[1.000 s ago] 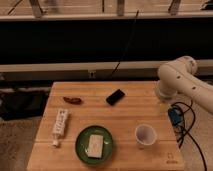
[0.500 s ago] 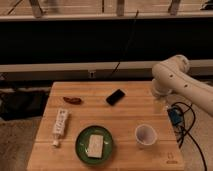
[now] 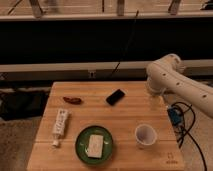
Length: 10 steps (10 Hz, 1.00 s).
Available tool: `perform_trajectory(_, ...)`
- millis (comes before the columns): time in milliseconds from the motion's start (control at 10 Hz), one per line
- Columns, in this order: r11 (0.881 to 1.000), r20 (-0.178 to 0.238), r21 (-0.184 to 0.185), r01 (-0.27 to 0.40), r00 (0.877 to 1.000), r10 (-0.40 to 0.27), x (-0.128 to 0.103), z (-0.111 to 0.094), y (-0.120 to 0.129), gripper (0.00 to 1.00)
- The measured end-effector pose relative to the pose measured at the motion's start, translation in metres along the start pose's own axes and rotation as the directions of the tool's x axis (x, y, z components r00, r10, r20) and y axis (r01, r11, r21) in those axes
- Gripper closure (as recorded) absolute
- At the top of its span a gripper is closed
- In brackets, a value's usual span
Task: Push the eraser across the table
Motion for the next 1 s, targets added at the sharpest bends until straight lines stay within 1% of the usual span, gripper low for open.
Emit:
perform_trajectory(200,1.0,-0.001,0.005,0.005,1.0,-0.005,-0.001,0.005,-0.003,0.2)
perform_trajectory(500,1.0,0.008,0.011,0.015,1.0,-0.015,-0.008,0.012,-0.012,0.2)
perform_trajectory(1000,1.0,0.017,0.017,0.017,1.0,-0.017,-0.013,0.022,-0.02,0.2)
